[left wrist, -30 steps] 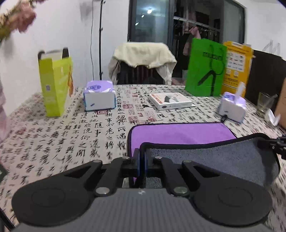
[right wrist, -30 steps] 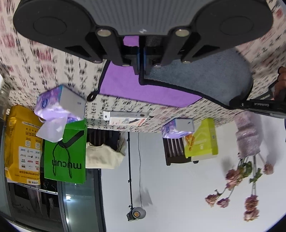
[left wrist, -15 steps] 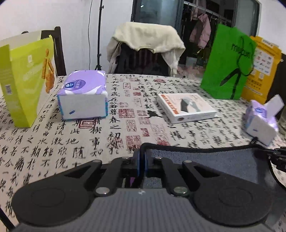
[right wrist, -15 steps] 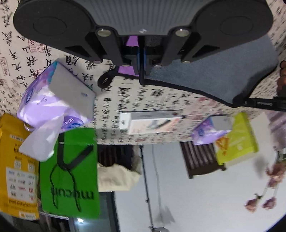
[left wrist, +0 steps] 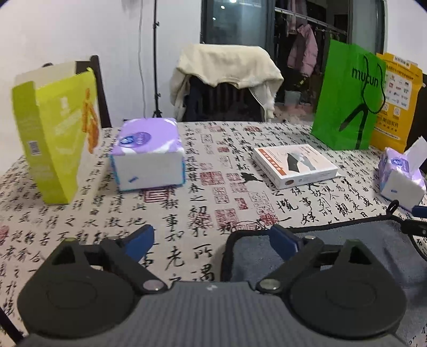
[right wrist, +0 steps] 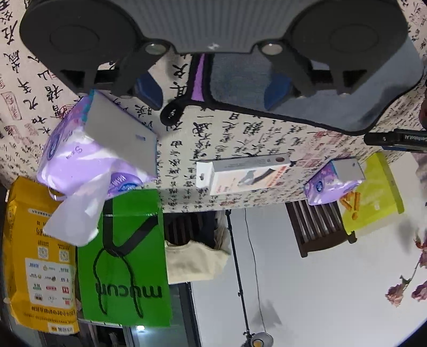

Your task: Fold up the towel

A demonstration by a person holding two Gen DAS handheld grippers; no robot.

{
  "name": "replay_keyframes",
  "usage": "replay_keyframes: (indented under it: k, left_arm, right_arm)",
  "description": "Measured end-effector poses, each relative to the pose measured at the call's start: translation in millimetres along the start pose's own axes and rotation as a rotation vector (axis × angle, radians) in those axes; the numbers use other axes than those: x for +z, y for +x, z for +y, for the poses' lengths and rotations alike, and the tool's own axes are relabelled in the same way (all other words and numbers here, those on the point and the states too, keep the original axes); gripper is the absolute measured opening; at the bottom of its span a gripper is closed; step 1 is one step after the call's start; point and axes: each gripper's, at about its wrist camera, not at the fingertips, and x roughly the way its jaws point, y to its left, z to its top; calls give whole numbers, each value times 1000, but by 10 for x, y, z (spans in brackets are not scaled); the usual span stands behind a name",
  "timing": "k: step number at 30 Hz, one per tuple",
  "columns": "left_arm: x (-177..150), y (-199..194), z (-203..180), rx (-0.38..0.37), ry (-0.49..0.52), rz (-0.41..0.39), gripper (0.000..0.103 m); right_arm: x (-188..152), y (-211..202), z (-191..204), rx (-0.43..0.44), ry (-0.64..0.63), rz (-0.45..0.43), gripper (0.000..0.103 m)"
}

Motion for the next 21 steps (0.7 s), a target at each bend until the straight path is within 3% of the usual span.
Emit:
replay_keyframes:
  k: [6,10,21]
  left_arm:
    - [-126,-260,-7,40,22,-6,101]
    - [-286,-502,-26,65,30,-26,101]
    - [-503,-1068,-66,84,12,-59,101]
  right_arm:
    - [-36,-187,118,-10,-21,-1,91]
    - [-74,-401,223,3,-38,-19,100]
    - [-274,-898,391,2,-53,-45,103]
